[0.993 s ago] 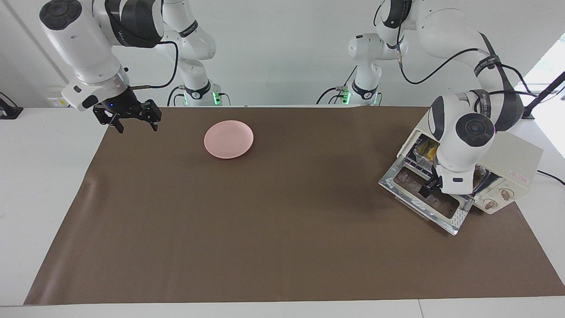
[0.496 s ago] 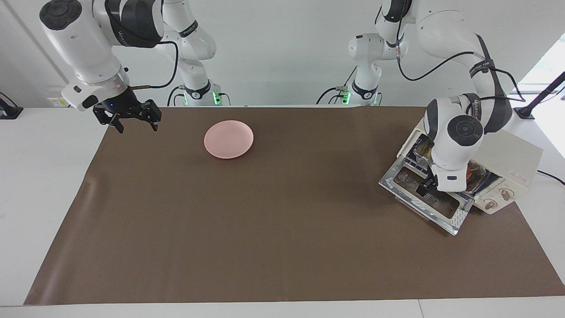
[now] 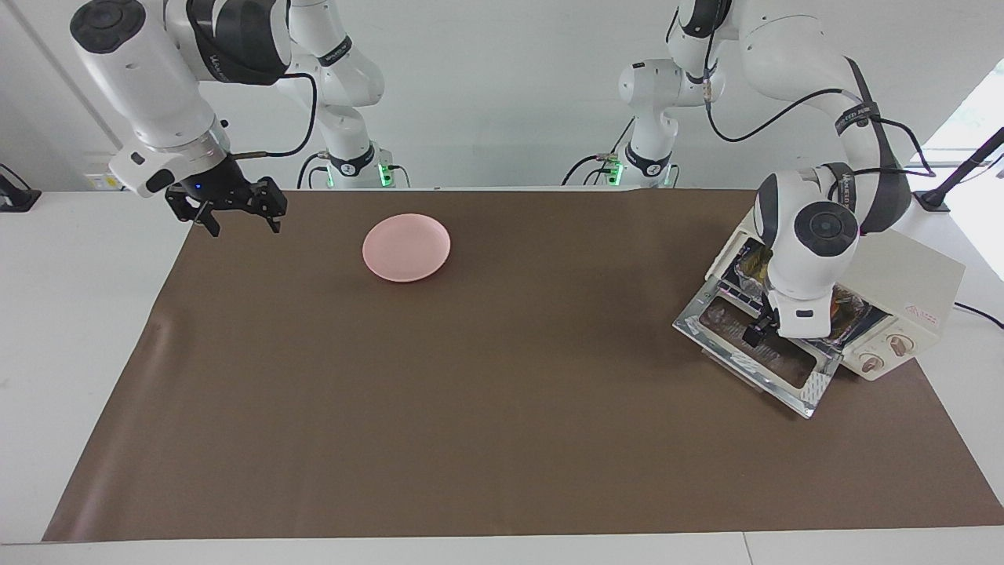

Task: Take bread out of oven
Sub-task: 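Reach the left gripper into the toaster oven to the foil tray, then grasp the foil tray and pull it out with the left gripper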

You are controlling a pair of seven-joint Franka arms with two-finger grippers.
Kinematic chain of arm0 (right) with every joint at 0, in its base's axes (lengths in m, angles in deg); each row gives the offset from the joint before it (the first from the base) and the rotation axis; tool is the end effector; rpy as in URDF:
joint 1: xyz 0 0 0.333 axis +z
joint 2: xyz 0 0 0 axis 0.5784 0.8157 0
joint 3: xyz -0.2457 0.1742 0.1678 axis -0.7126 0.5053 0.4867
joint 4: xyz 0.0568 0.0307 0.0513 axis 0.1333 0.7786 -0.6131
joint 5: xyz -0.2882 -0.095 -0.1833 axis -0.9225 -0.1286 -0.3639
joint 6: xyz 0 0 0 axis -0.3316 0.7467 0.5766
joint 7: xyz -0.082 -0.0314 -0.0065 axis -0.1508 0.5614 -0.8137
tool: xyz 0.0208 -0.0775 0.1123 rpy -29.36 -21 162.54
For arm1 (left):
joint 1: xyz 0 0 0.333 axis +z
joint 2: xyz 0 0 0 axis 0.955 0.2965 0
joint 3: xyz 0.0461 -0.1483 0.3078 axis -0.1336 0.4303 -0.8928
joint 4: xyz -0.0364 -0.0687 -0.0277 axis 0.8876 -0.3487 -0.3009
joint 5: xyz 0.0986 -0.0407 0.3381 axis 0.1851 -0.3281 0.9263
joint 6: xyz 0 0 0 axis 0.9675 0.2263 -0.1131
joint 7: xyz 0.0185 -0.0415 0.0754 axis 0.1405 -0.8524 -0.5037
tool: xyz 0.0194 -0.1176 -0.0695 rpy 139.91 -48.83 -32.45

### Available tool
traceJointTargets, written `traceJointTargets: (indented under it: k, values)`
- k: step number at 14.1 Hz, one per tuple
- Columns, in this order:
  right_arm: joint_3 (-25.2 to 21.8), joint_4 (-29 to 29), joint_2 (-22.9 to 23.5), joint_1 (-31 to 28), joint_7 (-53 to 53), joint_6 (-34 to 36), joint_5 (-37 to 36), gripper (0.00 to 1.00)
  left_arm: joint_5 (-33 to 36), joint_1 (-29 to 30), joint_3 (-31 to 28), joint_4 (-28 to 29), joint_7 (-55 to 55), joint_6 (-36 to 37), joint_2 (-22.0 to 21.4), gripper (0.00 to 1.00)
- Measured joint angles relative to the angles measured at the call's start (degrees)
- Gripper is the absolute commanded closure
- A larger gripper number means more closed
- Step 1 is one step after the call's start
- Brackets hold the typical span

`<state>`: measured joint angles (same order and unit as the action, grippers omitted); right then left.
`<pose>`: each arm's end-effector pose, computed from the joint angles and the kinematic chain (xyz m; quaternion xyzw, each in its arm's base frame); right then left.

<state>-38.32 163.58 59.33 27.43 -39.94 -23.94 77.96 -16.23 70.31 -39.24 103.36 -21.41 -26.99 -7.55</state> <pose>0.5033 -0.0172 0.5786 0.9988 0.0335 -0.0351 0.0120 0.6091 -0.0169 0.4119 -0.9506 -0.2640 0.0018 0.1631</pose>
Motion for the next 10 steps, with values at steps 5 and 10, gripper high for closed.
traceJointTargets:
  k: [5, 10]
  values:
    - [0.0, 0.0, 0.0, 0.0, 0.0, 0.0, 0.0, 0.00, 0.0, 0.5, -0.1, 2.2, 0.0, 0.0, -0.6, 0.00]
    - [0.0, 0.0, 0.0, 0.0, 0.0, 0.0, 0.0, 0.00, 0.0, 0.5, 0.0, 5.1, 0.0, -2.2, -1.1, 0.00]
